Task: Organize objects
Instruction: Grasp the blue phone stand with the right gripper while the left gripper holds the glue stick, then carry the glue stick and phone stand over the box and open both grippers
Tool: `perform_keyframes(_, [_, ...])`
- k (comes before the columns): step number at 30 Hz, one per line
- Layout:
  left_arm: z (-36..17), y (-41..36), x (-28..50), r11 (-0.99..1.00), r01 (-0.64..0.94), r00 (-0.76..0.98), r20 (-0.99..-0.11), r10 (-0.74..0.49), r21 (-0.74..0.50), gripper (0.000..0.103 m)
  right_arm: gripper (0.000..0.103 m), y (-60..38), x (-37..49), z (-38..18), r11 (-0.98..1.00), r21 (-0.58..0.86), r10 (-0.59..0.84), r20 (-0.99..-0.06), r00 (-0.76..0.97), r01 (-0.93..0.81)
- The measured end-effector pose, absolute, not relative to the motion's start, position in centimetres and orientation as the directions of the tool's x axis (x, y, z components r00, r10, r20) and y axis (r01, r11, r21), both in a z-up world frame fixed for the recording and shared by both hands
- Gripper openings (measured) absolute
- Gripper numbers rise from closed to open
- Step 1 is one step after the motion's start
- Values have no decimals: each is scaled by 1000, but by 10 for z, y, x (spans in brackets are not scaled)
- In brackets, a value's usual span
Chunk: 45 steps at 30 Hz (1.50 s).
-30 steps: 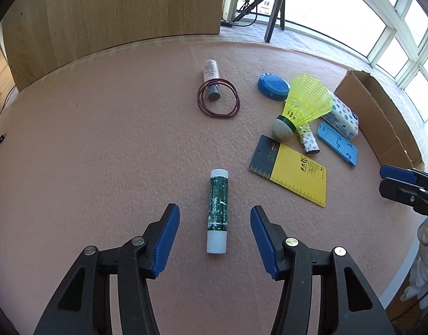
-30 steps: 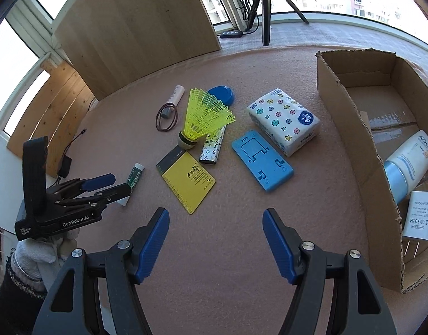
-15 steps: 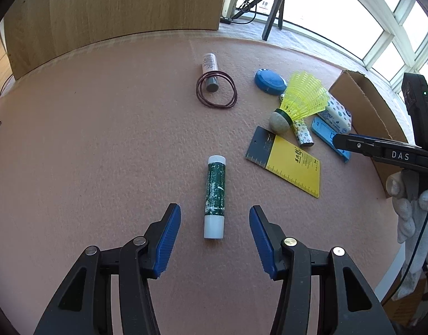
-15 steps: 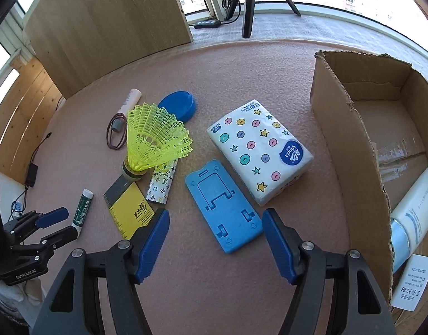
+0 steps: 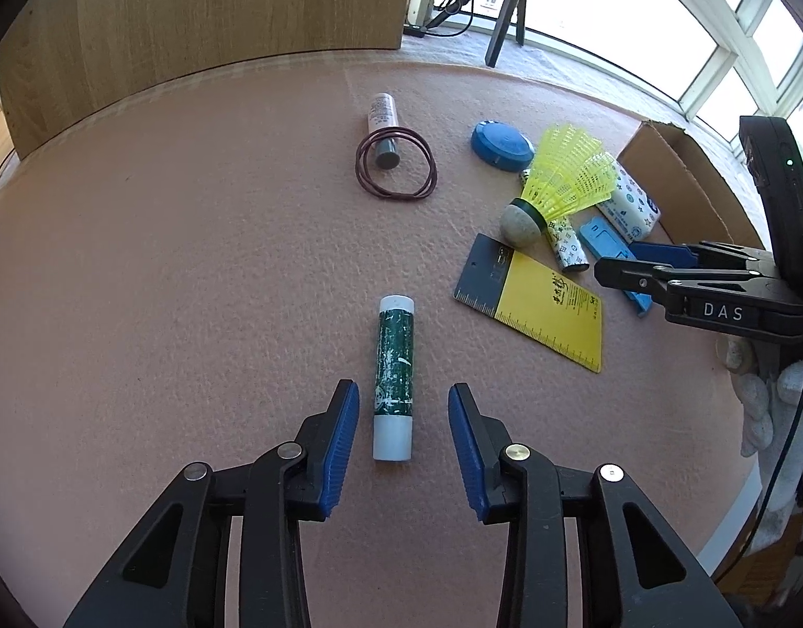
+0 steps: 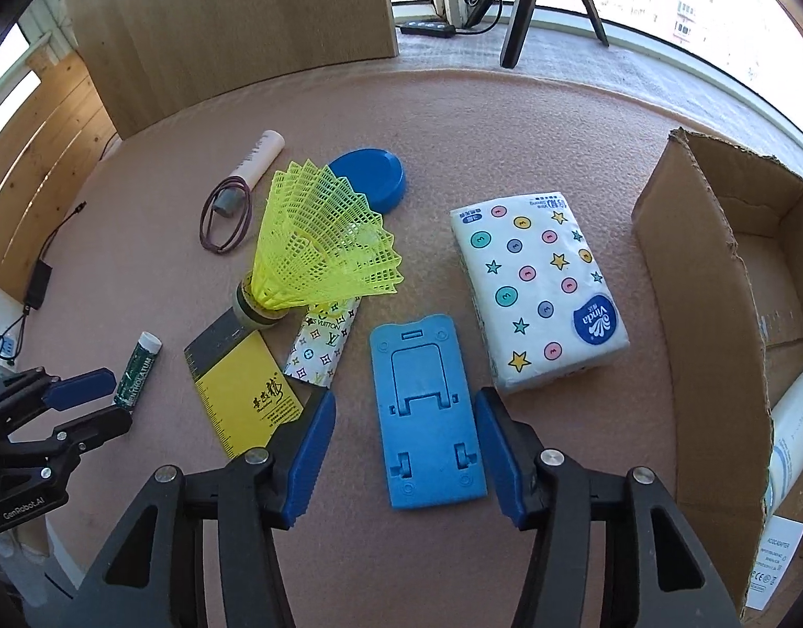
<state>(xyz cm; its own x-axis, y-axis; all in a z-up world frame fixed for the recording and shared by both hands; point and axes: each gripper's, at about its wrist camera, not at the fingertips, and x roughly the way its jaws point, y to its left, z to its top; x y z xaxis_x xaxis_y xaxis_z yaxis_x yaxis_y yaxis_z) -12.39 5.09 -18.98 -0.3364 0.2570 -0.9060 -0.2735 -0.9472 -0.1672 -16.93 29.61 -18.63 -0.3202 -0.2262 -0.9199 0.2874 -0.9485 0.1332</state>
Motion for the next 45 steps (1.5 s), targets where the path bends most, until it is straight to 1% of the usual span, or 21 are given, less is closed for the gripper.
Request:
perform_keyframes(3, [-191, 56, -126, -948, -285, -337, -912, 235, -139, 37, 47, 287, -168, -187, -948, 64, -174, -926, -336, 313])
perform_keyframes(5, [-193, 59, -129, -951, -283, -334, -916, 221, -126, 35, 43, 284, -167, -187, -945, 31, -148, -927, -344, 325])
perform_keyframes(9, [-198, 61, -132, -954, -283, -327, -924, 198, -104, 30, 34, 288, -165, -186, -946, 14, -135, -926, -352, 325])
perform_keyframes(11, [-198, 61, -133, -954, -285, -333, -924, 188, -91, 28, 34, 291, -164, -186, -946, 16, -137, -926, -352, 324])
perform_keyframes(13, [-199, 62, -133, -957, -281, -338, -924, 176, -79, 21, 33, 292, -160, -186, -945, 11, -133, -926, -354, 327])
perform_keyframes(15, [-199, 60, -133, -958, -274, -341, -924, 175, -80, 17, 33, 293, -157, -186, -944, 7, -131, -925, -356, 330])
perform_keyframes(23, [-196, 49, -129, -962, -237, -337, -918, 210, -133, 17, 33, 305, -137, -183, -949, 38, -154, -921, -357, 312])
perform_keyframes(30, [-175, 55, -121, -956, -248, -368, -897, 245, -159, 17, 33, 328, -112, -166, -956, 104, -207, -901, -382, 274])
perform_keyframes(38, [-141, 103, -121, -926, -336, -400, -863, 308, -175, 17, 33, 361, -86, -119, -961, 145, -243, -849, -469, 236])
perform_keyframes(45, [-118, 163, -132, -882, -436, -412, -833, 370, -176, 17, 33, 405, -71, -85, -974, 136, -214, -811, -544, 180])
